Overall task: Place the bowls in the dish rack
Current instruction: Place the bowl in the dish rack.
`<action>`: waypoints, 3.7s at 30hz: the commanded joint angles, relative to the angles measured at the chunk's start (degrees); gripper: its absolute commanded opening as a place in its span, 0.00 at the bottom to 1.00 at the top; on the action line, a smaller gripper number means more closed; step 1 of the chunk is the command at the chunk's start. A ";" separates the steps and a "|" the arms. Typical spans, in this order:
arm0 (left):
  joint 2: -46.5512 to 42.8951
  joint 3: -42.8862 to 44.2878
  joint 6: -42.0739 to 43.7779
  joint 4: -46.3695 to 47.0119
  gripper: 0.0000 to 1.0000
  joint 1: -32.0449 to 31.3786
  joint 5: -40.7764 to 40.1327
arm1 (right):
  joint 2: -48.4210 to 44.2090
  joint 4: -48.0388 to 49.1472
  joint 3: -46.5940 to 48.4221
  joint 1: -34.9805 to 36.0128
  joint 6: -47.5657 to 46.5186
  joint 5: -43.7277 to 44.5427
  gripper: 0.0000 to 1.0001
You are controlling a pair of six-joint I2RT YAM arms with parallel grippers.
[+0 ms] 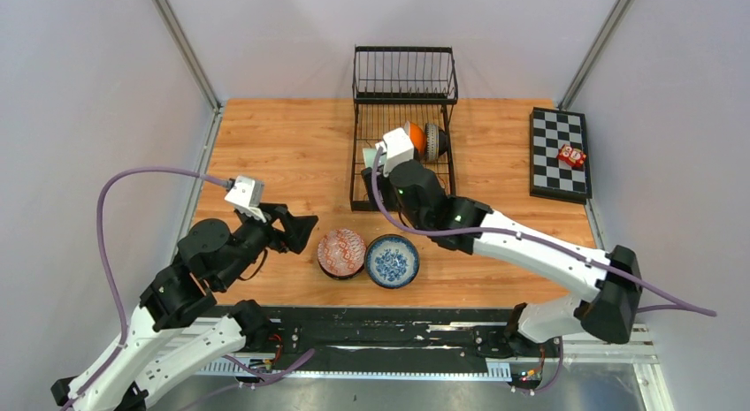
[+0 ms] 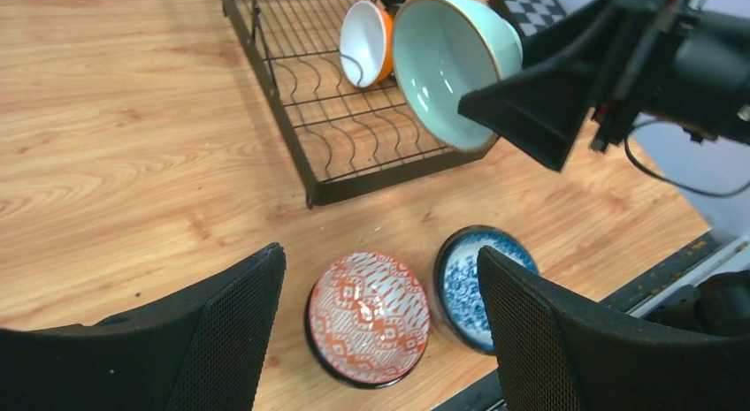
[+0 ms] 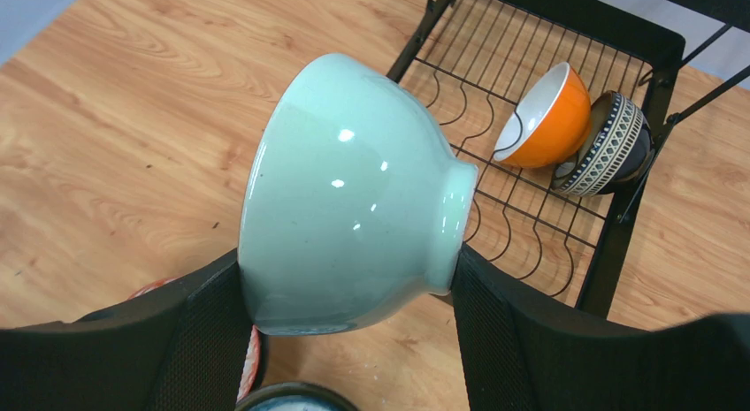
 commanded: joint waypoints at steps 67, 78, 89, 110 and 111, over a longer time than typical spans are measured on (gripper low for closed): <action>-7.91 -9.16 5.15 -6.43 0.90 0.23 0.44 | 48.64 11.34 27.69 -22.78 0.50 -5.79 0.15; -7.74 -9.09 5.16 -6.46 0.91 0.23 0.28 | 46.92 10.65 26.50 -22.76 0.96 -5.31 0.58; -7.91 -9.08 5.14 -6.50 0.91 0.23 0.35 | 44.18 10.27 24.46 -22.77 1.63 -5.75 0.78; -7.20 -8.91 4.97 -6.79 0.91 0.18 -0.27 | 35.79 10.97 18.68 -21.02 2.03 -7.10 0.81; -7.15 -8.91 4.89 -6.77 0.91 0.20 -0.36 | 34.65 11.09 17.58 -20.74 2.28 -7.30 0.81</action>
